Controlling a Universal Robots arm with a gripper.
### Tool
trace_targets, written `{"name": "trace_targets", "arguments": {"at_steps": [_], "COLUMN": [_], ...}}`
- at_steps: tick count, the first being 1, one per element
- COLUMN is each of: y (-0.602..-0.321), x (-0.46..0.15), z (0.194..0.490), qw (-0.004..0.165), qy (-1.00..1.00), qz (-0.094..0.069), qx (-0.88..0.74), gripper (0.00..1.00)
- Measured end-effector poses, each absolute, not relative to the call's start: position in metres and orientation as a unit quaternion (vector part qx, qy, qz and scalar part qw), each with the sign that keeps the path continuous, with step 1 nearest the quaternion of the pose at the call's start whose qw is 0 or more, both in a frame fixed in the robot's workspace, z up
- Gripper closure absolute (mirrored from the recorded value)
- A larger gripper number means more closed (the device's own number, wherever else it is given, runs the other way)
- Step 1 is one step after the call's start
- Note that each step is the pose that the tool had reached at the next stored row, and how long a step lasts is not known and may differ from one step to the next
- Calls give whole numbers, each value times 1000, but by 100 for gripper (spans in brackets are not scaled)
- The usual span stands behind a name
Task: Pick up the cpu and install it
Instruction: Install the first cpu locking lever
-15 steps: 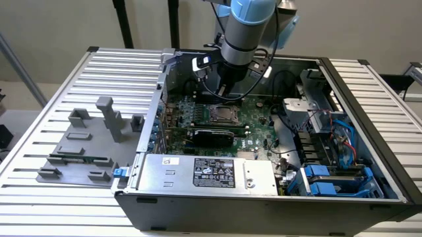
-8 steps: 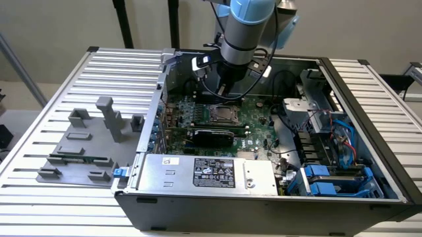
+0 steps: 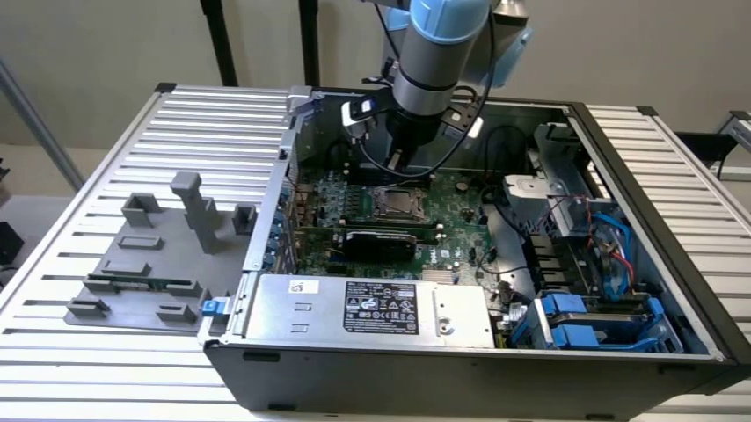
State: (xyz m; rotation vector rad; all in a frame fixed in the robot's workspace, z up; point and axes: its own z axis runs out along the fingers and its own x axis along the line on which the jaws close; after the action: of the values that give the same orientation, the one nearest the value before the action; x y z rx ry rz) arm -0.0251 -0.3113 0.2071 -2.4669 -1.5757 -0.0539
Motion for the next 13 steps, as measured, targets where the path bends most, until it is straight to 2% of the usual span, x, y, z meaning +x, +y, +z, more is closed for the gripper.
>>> {"name": "trace_targets", "arguments": {"at_steps": [13], "y": [-312], "x": [-20], "z": [203], "qw": [107], "qy": [-535], "qz": [-18], "qx": [-838], "gripper": [89]}}
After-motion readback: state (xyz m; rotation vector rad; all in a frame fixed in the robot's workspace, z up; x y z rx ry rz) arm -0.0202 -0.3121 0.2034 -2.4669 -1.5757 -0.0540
